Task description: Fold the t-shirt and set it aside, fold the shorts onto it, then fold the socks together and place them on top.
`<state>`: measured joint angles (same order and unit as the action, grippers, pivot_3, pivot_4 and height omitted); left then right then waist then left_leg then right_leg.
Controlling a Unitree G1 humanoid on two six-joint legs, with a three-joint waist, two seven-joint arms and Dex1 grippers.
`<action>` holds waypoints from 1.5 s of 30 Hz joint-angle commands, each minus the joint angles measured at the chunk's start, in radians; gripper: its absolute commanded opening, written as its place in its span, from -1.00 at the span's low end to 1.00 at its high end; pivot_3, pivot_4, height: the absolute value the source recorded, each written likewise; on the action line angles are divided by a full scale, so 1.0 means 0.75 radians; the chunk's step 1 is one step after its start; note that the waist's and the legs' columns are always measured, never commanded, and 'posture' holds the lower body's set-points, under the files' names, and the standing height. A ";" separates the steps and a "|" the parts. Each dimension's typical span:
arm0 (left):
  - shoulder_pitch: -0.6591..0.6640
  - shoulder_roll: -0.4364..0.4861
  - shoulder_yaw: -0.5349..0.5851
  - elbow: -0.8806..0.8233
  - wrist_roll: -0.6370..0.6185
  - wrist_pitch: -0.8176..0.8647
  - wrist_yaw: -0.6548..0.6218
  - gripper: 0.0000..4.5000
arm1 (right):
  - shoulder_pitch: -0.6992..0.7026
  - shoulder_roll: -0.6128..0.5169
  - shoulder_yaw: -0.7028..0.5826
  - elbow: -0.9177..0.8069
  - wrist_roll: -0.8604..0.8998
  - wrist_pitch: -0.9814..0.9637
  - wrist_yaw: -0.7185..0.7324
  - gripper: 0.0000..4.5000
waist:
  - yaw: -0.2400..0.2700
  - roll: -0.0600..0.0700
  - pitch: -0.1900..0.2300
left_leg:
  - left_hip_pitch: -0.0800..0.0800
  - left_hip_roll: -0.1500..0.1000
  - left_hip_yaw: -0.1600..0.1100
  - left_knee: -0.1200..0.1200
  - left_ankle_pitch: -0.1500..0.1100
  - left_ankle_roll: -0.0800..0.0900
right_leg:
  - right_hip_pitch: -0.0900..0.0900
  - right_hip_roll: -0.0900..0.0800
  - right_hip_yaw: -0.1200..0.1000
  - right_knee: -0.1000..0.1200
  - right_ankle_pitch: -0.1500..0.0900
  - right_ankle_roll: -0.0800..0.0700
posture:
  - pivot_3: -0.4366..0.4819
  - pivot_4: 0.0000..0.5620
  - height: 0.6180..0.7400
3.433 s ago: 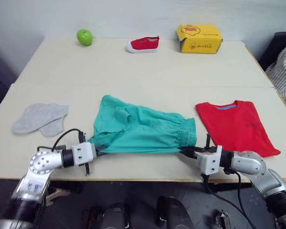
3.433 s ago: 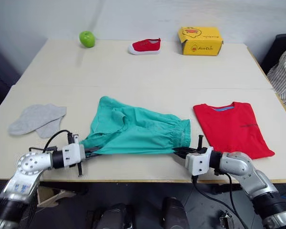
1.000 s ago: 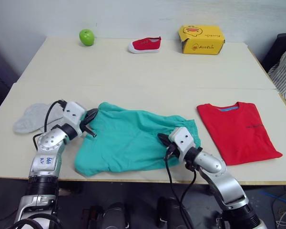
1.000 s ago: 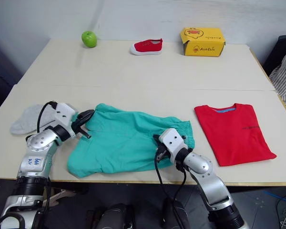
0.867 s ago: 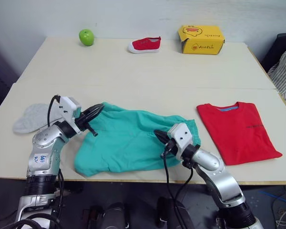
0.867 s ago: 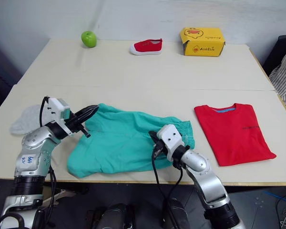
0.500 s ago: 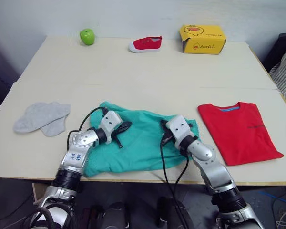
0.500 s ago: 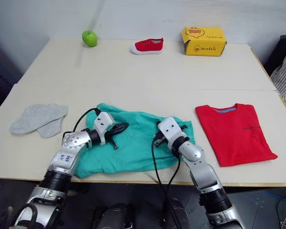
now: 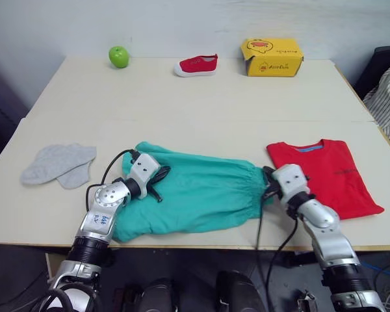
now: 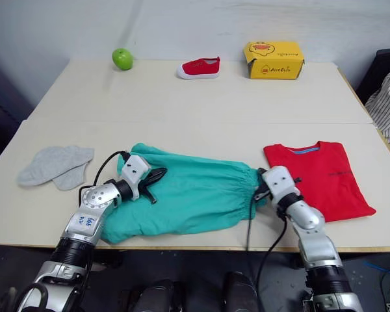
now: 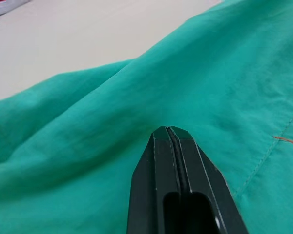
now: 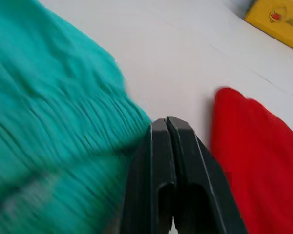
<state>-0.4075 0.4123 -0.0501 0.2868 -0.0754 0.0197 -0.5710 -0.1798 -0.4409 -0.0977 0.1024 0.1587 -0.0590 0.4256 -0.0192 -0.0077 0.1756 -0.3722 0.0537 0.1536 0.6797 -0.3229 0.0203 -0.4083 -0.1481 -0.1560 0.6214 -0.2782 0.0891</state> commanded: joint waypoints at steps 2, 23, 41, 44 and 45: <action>-0.012 -0.054 0.036 0.009 -0.108 -0.087 -0.100 -1.00 | 0.038 0.067 -0.012 -0.352 0.314 0.143 0.129 -0.98 | -0.009 0.001 0.001 | 0.000 0.001 0.000 0.000 0.000 0.000 | -0.001 0.000 0.000 0.001 0.000 0.000 | -0.05 -0.47 1.00; 0.042 -0.121 -0.065 -0.106 -0.187 -0.202 -0.385 -1.00 | 0.626 0.013 -0.165 -0.920 1.073 0.556 -0.002 -0.58 | 0.000 0.001 0.002 | -0.006 -0.002 -0.003 -0.002 -0.005 0.007 | -0.001 -0.002 0.001 -0.012 0.002 0.004 | -0.05 -0.47 1.00; -0.233 -0.069 -0.115 0.284 -0.098 -0.338 -0.597 -1.00 | 0.645 -0.206 0.042 -0.815 2.193 0.990 -1.022 0.99 | 0.022 -0.005 0.000 | -0.018 -0.001 -0.006 0.003 -0.009 0.013 | -0.008 0.001 -0.003 -0.014 0.004 0.006 | -0.05 -0.47 1.00; -0.231 -0.060 -0.106 0.317 -0.080 -0.317 -0.578 -1.00 | 0.550 -0.122 0.105 -0.792 2.174 0.970 -1.108 0.99 | 0.016 -0.011 -0.003 | -0.017 0.001 -0.005 0.003 -0.009 0.013 | -0.007 0.002 -0.004 -0.014 0.004 0.005 | -0.05 -0.47 1.00; -0.231 -0.059 -0.105 0.327 -0.075 -0.318 -0.573 -1.00 | 0.524 -0.089 0.119 -0.781 2.170 0.957 -1.138 0.99 | 0.016 -0.011 -0.003 | -0.017 0.002 -0.005 0.003 -0.009 0.013 | -0.007 0.002 -0.004 -0.014 0.004 0.005 | -0.05 -0.47 1.00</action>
<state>-0.5768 0.3626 -0.1356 0.5301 -0.1378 -0.2150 -1.0123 0.2196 -0.5423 -0.0773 -0.5356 1.8032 0.6581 -0.3621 -0.0073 -0.0161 0.1730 -0.3848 0.0554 0.1495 0.6818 -0.3299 0.0303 -0.4135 -0.1459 -0.1587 0.6109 -0.2754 0.0931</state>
